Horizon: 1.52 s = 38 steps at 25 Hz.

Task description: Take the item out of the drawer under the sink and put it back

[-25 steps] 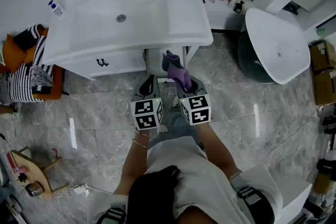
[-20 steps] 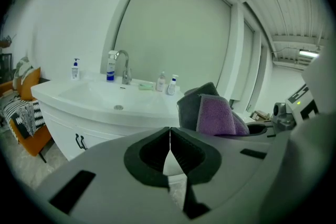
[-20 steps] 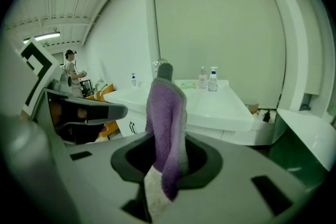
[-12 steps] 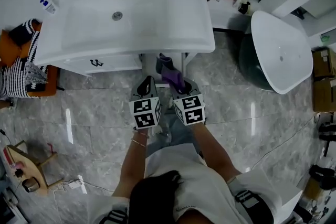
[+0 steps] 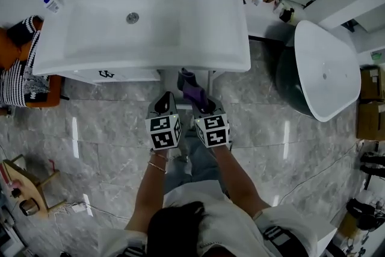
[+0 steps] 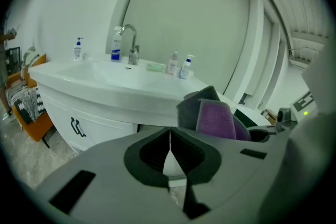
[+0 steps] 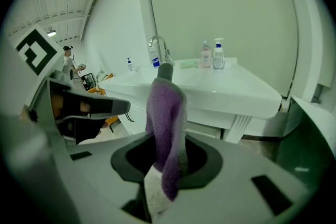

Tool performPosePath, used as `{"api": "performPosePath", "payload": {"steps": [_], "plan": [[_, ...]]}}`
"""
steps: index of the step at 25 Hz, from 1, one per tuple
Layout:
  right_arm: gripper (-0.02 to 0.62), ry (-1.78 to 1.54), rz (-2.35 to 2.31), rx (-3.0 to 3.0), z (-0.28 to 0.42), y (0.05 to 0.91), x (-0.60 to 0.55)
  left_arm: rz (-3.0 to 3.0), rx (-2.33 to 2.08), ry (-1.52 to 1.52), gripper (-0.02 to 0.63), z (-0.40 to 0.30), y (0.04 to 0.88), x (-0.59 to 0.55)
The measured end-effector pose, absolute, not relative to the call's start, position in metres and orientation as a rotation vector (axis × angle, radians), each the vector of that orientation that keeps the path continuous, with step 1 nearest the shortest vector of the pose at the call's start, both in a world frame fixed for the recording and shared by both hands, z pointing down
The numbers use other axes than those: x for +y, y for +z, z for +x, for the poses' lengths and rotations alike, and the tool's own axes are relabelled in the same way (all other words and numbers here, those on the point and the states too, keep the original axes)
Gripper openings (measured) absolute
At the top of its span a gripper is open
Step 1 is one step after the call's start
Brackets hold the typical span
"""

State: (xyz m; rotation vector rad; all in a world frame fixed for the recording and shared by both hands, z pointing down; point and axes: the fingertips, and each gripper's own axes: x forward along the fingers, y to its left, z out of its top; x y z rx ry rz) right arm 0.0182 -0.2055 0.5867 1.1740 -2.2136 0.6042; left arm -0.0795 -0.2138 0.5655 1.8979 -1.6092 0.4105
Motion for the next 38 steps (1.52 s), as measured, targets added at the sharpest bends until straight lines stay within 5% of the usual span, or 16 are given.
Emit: {"api": "performPosePath", "payload": {"steps": [38], "plan": [[0.115,0.708,0.935,-2.071,0.001,0.768,-0.290,1.667,-1.542,0.512,0.008,-0.083,0.733,-0.282]]}}
